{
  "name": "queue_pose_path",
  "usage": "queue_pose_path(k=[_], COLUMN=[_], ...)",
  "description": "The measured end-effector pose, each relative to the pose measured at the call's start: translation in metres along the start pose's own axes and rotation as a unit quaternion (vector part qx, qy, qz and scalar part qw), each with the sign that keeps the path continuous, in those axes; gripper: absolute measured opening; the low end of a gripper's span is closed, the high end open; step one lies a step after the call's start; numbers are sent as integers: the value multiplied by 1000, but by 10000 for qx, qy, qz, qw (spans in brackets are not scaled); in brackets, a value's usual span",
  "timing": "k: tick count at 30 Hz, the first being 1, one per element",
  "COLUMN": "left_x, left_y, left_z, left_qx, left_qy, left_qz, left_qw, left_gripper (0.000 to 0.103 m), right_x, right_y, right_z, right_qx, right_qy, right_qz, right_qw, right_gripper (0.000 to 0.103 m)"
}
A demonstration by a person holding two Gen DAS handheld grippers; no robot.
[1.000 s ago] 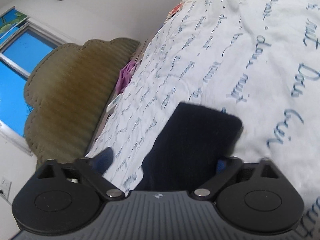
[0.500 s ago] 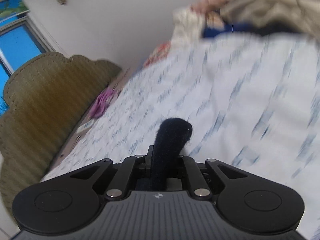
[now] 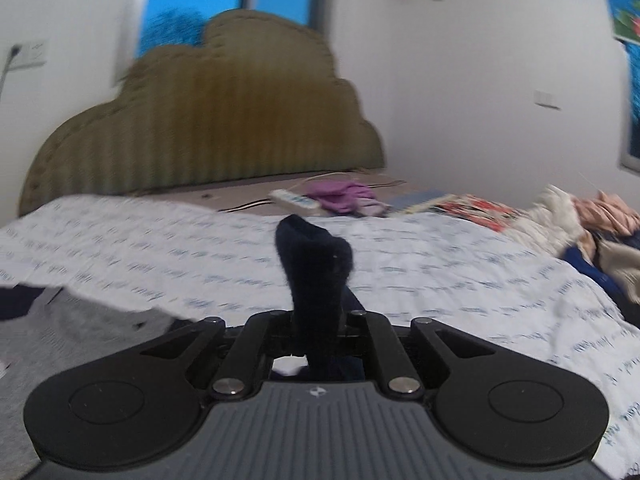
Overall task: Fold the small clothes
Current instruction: 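Lift the navy sleeve and carry it across the sweater body with the right gripper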
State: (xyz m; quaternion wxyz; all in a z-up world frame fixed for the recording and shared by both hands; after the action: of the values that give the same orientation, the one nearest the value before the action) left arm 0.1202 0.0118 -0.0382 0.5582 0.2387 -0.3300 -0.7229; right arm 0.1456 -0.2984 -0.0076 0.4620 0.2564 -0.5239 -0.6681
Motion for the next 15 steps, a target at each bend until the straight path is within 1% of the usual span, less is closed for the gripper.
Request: queue_pose_path(k=[3,7,12,15], left_x=[-10,-21,-30,-35], left_y=[-2,-6,-12,-15], left_z=[2,3,3,2], left_qx=[-4,-16,-29,-51], left_qy=[42,101,176,212], left_qz=[83,182,207,208], left_qw=[10000,9998,9996,9995], left_gripper=[103,103,103,103], right_x=[-46,-94,-137,-155], right_y=[-5,-18,-33,-42], right_z=[9,18,14,14], right_qx=[7,-109,-246,-317], right_qy=[257,548,734,796], right_qz=[387,766,1157,1387], right_qw=[9989,9955,9903,9866], right_gripper=[8,8,8,8])
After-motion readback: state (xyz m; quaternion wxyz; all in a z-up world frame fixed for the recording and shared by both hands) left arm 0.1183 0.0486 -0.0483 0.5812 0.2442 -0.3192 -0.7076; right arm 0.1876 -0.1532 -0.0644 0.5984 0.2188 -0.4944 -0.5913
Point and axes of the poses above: each gripper's, at about its wrist camera, not at the fingertips, and z roughly against the way its jaws point, x to its right, y to its top, the point moved 7 cm from there along -z, roughly the way its jaws point, and after that the axes turned 15 degrees about -y, right-handed, at the moved point
